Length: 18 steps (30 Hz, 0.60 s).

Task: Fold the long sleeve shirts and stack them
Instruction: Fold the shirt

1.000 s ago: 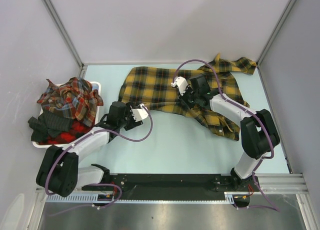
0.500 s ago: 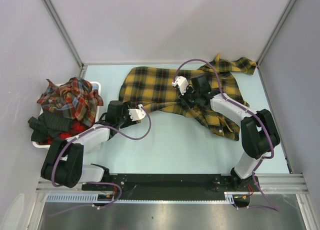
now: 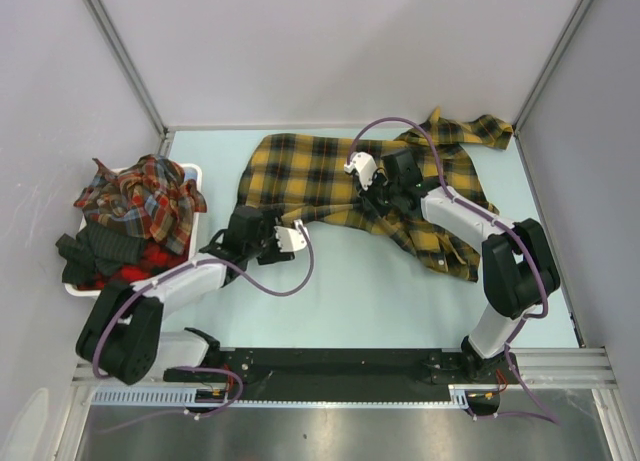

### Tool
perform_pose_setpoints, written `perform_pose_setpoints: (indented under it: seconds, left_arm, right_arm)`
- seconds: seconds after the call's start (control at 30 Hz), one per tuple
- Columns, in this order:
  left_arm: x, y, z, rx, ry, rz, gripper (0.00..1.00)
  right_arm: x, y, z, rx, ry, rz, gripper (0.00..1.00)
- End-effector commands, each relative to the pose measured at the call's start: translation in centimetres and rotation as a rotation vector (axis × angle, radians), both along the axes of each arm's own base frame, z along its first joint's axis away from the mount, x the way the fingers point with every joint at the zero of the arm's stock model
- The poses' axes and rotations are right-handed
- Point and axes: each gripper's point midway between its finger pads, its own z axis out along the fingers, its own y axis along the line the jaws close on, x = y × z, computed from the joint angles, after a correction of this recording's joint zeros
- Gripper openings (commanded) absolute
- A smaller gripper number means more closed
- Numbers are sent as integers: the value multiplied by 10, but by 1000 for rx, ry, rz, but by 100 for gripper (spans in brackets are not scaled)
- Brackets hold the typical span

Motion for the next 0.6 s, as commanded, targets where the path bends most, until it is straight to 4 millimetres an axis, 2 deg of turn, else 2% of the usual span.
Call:
perform_pose_setpoints:
  seconds: [0.0,0.03,0.07,0.13,0.17,0.2,0.27,0.3,0.37,0.47,0.53,0.57]
  left_arm:
    - [21,-15,7,-31,-19,7,84]
    - [28,-15,8,-23,-28,18,84]
    - [33,-12,1,-3,-24,34,82]
    - [44,1,-1,58,-54,72,80]
    - [48,6,-2,75,-62,77,75]
    - [53,20,-5,104,-63,82,72]
    - [59,37,-6,132,-63,95,66]
    - [64,54,-9,172,-61,112,65]
    - [68,70,-8,208,-43,121,61]
    - [72,96,2,261,-49,127,59]
    - [77,99,19,291,-91,101,55]
    - [73,105,19,327,-79,81,52]
  right_arm:
    - [12,5,28,38,-56,-4,0]
    - [11,4,27,33,-53,-3,0]
    - [11,3,27,30,-53,-3,0]
    - [10,1,27,22,-54,3,0]
    - [10,-1,28,22,-55,2,0]
    - [11,-4,28,25,-52,-4,0]
    - [10,-8,29,23,-51,-5,0]
    - [11,-10,30,26,-50,-7,0]
    - [11,-12,30,27,-49,-9,0]
    - [9,-11,32,33,-46,2,0]
    - [7,-9,33,39,-45,9,0]
    - [5,-8,32,45,-37,17,0]
